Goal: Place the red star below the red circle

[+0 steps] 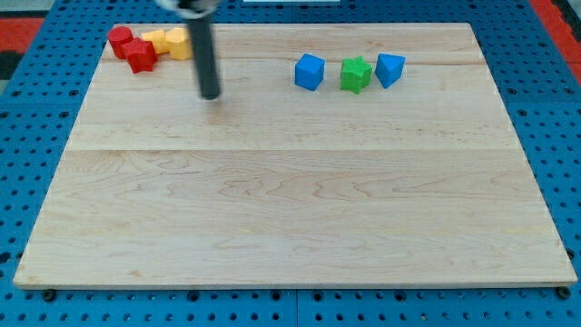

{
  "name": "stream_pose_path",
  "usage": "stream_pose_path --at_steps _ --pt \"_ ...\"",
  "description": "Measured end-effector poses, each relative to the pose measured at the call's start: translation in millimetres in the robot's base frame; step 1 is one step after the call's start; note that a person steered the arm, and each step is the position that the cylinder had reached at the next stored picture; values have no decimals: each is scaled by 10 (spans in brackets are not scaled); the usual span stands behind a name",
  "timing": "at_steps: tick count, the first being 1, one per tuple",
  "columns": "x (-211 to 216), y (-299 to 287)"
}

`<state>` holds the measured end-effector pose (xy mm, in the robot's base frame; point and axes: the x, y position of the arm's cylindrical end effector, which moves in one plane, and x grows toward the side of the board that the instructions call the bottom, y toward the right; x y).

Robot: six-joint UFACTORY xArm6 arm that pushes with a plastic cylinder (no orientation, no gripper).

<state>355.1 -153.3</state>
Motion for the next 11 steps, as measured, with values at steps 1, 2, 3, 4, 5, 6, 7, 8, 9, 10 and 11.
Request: stream_pose_path --at_steps 1,2,3,4,5,6,7,8,9,10,11 --pt "-67 -1063" --pt "-398 -1494" --pt "-627 -1504" --pt "-957 -1517" --pt "-969 -1518" --pt "-1154 -1512" --pt "-1299 -1364" --pt "-1064 -946" --pt "-903 -636" --pt "-569 -636" --pt "-427 -734"
